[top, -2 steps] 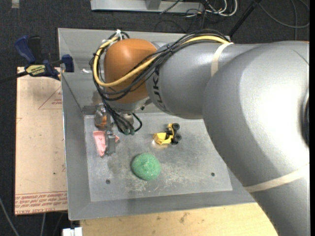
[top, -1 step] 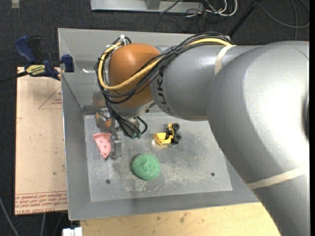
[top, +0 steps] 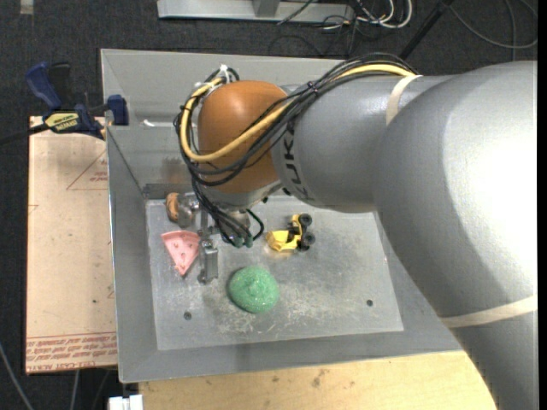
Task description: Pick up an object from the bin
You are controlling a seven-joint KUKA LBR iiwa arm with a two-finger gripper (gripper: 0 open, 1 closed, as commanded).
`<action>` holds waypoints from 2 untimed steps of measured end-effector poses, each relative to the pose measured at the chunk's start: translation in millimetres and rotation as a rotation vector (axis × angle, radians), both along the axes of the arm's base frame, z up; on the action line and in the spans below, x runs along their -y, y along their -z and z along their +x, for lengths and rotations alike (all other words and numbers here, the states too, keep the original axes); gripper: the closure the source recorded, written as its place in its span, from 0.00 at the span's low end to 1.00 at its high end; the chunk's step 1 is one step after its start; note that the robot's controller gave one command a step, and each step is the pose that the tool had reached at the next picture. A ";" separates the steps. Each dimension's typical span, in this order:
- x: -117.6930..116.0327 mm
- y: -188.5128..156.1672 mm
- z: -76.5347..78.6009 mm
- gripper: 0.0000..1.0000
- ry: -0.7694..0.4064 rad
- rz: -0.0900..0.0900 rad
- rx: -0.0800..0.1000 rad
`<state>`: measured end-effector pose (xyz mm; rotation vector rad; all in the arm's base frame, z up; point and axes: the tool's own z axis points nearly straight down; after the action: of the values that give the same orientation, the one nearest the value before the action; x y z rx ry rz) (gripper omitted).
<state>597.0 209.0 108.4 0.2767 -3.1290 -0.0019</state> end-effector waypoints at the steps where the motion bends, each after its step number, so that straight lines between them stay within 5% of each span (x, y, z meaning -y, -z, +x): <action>1: -0.2 36.8 2.5 0.00 -0.115 0.001 0.003; 2: 1.3 46.6 -0.5 1.00 -0.140 0.001 0.002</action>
Offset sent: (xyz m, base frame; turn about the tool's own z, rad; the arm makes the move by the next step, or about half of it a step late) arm -0.0026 -0.0035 -0.0384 -0.1619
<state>596.5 207.8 61.7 0.4949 -3.1037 -0.0029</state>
